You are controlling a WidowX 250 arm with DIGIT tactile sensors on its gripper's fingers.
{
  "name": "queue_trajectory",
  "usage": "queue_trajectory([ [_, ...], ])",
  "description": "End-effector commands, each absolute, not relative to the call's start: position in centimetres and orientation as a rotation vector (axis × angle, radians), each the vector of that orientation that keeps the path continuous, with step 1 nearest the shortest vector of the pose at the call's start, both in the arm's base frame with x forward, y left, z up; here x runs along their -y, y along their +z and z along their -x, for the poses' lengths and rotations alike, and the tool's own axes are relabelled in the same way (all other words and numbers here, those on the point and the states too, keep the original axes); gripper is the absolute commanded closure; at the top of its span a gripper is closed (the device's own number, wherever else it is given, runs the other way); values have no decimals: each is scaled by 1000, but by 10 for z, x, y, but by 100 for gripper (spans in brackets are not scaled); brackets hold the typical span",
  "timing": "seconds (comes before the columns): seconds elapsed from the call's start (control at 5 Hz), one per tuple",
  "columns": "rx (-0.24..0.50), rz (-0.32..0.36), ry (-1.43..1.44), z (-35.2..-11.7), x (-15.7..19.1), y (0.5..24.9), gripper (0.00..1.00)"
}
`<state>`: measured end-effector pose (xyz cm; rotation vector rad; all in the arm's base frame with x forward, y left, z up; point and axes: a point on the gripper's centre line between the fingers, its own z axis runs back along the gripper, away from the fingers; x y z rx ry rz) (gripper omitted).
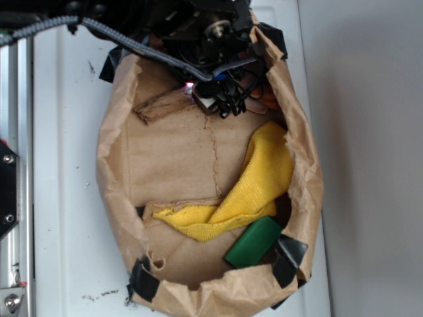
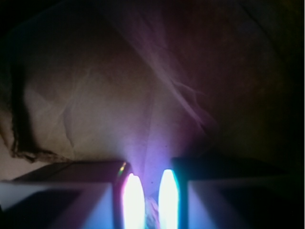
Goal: Grab the wood chip.
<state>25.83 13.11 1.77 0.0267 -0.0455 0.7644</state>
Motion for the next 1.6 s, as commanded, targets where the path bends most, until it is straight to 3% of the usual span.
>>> queue_trajectory([
  [0.0,96,-12,818,-250,-156,31,100],
  [0.2,76,52,791,-247,-139,71,100],
  [0.4,86,162,774,-258,-124,100,100],
  [0.6,77,230,734,-254,-115,112,27],
  [0.8,74,228,705,-248,-111,109,0],
  [1.4,90,173,655,-234,-122,92,0],
])
